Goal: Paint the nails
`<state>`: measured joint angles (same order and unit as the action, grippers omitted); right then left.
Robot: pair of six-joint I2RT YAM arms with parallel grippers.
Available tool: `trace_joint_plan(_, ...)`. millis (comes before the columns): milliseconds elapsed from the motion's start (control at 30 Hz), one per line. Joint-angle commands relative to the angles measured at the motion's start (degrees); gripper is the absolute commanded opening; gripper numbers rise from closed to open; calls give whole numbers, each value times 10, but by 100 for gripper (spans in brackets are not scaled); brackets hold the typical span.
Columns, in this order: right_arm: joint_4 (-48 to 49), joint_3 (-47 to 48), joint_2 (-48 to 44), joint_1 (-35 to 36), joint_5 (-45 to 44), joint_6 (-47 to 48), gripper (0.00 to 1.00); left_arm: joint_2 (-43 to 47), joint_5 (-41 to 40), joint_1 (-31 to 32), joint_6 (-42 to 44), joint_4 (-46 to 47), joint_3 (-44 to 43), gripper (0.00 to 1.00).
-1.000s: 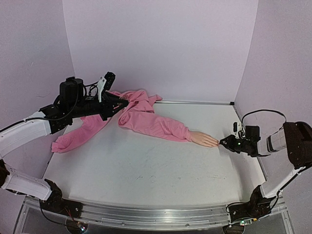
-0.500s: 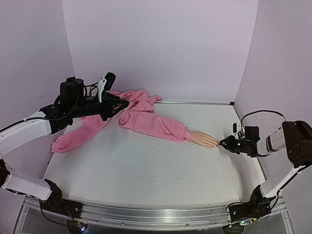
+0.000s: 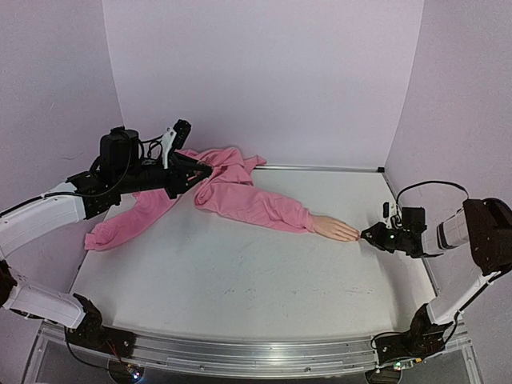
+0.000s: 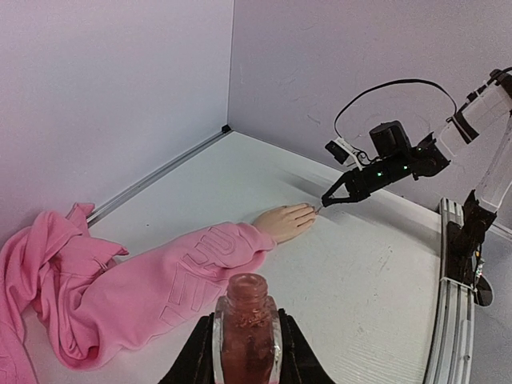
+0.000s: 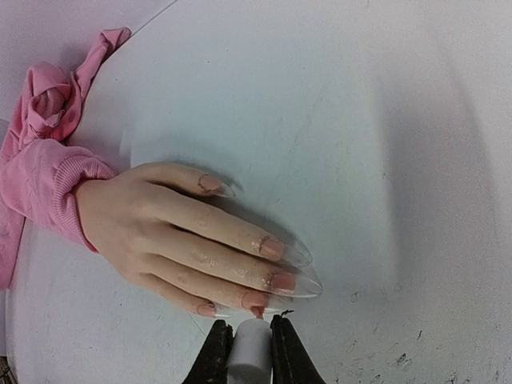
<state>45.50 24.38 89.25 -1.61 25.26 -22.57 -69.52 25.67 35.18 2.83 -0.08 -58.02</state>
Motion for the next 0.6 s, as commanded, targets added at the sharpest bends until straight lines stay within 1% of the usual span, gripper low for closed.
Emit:
trace_joint_plan(0, 15, 15, -9, -2, -13, -7, 0, 3, 11, -3, -9, 25, -9, 0)
trace_joint_plan(567, 13, 5, -26, -2, -42, -17, 0, 0, 14, -4, -12, 25, -8, 0)
